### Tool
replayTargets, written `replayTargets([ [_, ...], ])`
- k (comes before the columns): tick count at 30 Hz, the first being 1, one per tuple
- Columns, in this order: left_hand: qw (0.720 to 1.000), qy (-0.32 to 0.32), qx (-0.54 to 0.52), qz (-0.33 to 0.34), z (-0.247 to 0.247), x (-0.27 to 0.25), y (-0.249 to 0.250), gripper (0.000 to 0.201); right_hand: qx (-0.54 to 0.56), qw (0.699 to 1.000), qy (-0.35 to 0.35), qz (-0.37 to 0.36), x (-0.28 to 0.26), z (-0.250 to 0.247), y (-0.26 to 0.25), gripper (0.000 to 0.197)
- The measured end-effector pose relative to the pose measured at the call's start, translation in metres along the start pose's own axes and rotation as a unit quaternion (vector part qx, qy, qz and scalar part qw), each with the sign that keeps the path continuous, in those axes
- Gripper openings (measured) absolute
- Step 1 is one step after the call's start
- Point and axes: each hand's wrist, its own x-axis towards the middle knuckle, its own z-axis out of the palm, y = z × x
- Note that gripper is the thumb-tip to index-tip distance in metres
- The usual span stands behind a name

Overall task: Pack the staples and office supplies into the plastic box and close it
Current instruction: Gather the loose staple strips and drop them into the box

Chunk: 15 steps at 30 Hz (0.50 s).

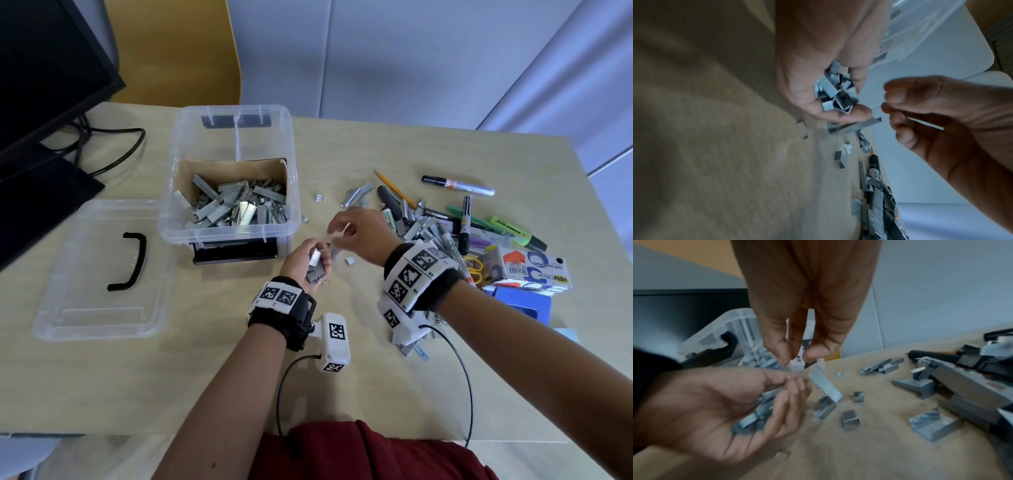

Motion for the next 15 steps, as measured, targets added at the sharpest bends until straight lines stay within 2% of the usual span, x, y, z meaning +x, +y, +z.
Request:
replayTargets([
  [2, 1.000, 0.005, 0.008, 0.007, -0.003, 0.000, 0.001, 0.031, 0.012, 0.998, 0.042, 0.046, 0.008, -0.005, 0.011, 0.013],
  [3, 1.000, 0.008, 0.017, 0.009, -0.006, 0.001, 0.002, 0.032, -0.003, 0.997, 0.036, 0.069, 0.011, -0.006, 0.016, 0.016],
  [6, 0.999, 0.016, 0.037, 0.012, -0.012, 0.000, 0.003, 0.033, -0.079, 0.990, -0.064, 0.100, 0.011, 0.002, 0.023, 0.041],
  [9, 0.999, 0.014, 0.036, 0.017, -0.016, -0.002, 0.004, 0.033, -0.101, 0.986, -0.111, 0.068, 0.006, 0.019, 0.015, 0.055],
  [12, 0.999, 0.020, 0.035, 0.017, -0.019, -0.003, 0.003, 0.032, -0.145, 0.982, -0.116, 0.031, 0.007, 0.037, 0.007, 0.037],
  [15, 0.999, 0.024, 0.031, 0.022, -0.022, -0.004, 0.003, 0.032, -0.155, 0.983, -0.099, 0.028, 0.007, 0.046, 0.002, 0.017],
])
